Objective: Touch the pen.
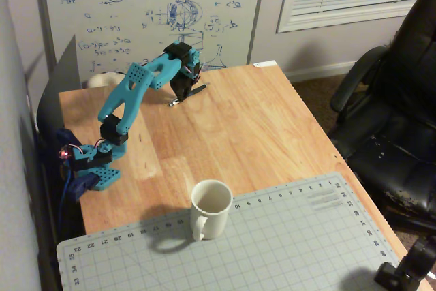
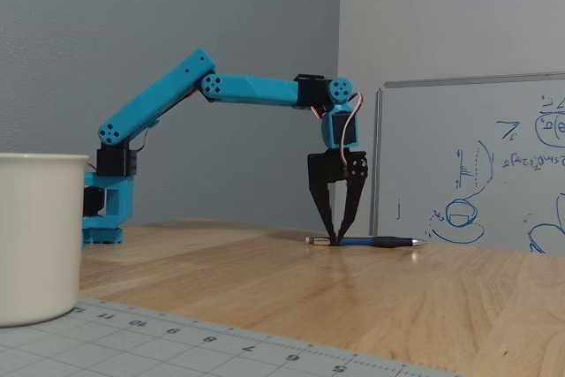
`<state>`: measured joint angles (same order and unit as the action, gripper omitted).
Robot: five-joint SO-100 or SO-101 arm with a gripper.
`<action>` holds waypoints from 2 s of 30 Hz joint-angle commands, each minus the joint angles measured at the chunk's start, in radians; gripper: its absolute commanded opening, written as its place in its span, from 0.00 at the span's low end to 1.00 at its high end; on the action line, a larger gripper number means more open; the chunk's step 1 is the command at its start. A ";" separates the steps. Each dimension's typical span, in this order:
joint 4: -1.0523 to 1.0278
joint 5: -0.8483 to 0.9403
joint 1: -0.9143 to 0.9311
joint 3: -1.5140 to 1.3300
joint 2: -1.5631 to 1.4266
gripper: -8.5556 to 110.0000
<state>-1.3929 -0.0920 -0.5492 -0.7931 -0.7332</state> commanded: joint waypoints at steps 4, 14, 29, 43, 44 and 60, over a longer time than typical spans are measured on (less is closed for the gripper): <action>0.008 -0.006 -0.015 0.020 -0.173 0.08; 0.000 -0.006 -0.017 0.018 -0.195 0.08; -0.002 -0.006 -0.025 0.002 -0.181 0.08; 0.000 -0.005 -0.038 0.015 -0.155 0.08; 0.003 0.003 -0.035 0.017 -0.155 0.08; 0.008 0.002 -0.028 0.003 -0.152 0.08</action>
<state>-1.3929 -0.0920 -0.5798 -0.8038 -0.7808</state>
